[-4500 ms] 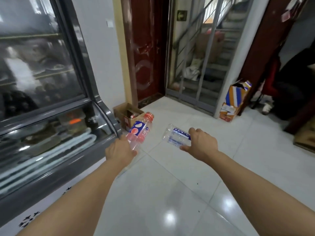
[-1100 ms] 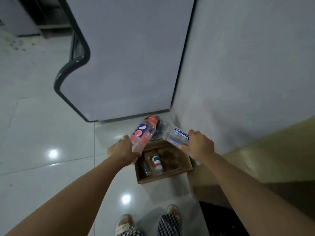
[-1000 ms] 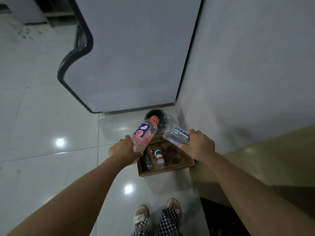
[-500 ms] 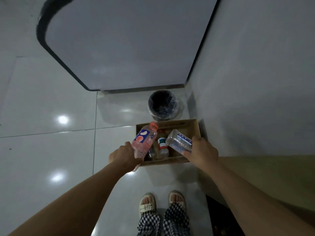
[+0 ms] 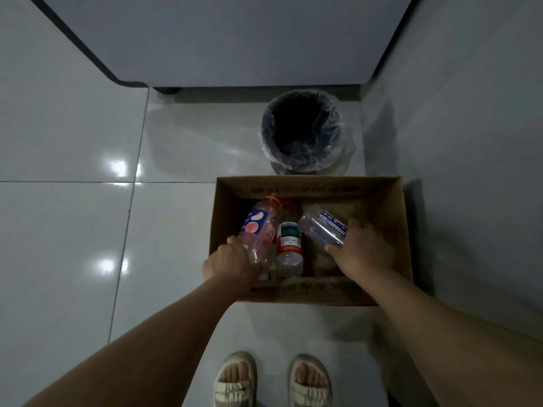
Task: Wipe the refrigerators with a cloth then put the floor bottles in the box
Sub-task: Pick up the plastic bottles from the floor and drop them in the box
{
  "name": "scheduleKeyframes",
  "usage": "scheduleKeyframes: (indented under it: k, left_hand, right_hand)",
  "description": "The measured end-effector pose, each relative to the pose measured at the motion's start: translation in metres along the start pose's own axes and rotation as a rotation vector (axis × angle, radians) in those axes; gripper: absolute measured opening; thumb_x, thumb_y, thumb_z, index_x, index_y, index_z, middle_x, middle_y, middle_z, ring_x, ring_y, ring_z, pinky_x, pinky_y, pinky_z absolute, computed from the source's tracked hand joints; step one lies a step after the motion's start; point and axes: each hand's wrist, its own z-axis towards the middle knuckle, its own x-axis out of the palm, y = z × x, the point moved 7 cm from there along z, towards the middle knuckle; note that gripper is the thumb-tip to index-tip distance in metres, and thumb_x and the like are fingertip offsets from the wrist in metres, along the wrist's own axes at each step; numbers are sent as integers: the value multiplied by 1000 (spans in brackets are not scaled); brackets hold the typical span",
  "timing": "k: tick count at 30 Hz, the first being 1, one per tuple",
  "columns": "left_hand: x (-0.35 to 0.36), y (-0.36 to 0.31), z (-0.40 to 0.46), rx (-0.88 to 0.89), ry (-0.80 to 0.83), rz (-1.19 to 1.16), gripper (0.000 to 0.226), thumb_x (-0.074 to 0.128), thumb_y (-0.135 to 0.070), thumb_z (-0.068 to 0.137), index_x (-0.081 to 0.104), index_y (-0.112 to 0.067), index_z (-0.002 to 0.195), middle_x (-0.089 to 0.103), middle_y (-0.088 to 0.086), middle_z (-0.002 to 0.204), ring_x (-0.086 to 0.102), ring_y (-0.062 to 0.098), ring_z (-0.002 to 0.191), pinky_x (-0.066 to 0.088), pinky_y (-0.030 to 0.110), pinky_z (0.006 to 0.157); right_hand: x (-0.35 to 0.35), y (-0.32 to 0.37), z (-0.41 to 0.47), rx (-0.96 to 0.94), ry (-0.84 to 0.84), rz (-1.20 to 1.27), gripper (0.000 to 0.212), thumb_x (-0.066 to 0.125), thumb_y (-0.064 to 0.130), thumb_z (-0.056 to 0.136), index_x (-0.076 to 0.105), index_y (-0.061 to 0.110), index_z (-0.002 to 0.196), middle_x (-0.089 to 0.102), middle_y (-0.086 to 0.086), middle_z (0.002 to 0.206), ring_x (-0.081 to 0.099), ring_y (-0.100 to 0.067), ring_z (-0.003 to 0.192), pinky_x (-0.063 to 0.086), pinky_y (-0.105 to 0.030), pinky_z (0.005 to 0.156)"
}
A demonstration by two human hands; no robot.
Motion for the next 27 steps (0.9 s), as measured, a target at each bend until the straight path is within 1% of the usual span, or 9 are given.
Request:
scheduleKeyframes:
  k: [2,5,10,14,17,20,22,24,27]
  left_hand:
    - [21,-4,23,-28,-19,-16,67,67,-47,79,36,-12,127,58,8,118,59,24,106,46,33,79]
    - [46,-6,52,-90,-47,-21,66,67,-48,79,37,-14,127,58,8,117,59,24,105,44,33,77]
    - [76,-8,80,-125,-63,26,71,67,-48,78,33,-14,129,56,10,120,57,27,109,46,36,80]
    - [89,-8,92,-105,-74,27,72,64,-49,81,31,-11,132,53,13,125,55,30,113,47,39,84]
    - [95,-10,94,-92,-72,-17,67,57,-49,86,30,-11,134,51,15,127,53,31,114,48,42,88]
    - [96,-19,93,-37,-81,-22,59,51,-45,90,31,-12,135,48,16,130,50,31,116,45,42,89]
    - [94,-27,89,20,-90,12,56,53,-39,91,30,-13,135,47,15,131,49,29,118,45,40,88]
    - [92,-32,84,53,-98,40,55,54,-35,91,29,-14,136,46,13,132,48,28,119,45,38,88]
    - [84,-35,74,81,-100,88,59,57,-33,91,28,-15,138,45,11,133,47,26,120,45,37,89]
  right_hand:
    - [24,-4,20,20,17,-28,64,63,51,83,40,18,133,49,-10,131,52,-29,116,45,-34,81]
    - [56,-9,45,40,32,-43,64,64,50,83,40,18,133,49,-11,131,51,-29,116,44,-35,79]
    - [93,-16,70,91,30,-22,61,62,48,85,41,17,133,48,-12,131,51,-29,115,38,-33,73]
    - [110,-20,82,112,40,-6,59,60,49,87,41,16,132,50,-12,129,53,-30,113,41,-33,74]
    - [119,-24,86,113,60,35,59,62,46,86,40,16,131,52,-12,128,54,-30,113,43,-34,76]
    - [126,-26,88,83,129,71,64,67,40,84,35,21,137,51,-11,130,53,-30,115,45,-35,80]
    - [129,-25,86,51,166,81,70,70,36,83,31,25,140,48,-10,133,52,-30,117,45,-35,81]
    - [127,-24,81,23,165,77,76,71,32,82,26,26,143,45,-11,135,51,-30,119,46,-35,81]
    - [118,-21,69,-32,148,47,79,71,31,82,24,24,145,42,-10,139,46,-29,123,46,-38,89]
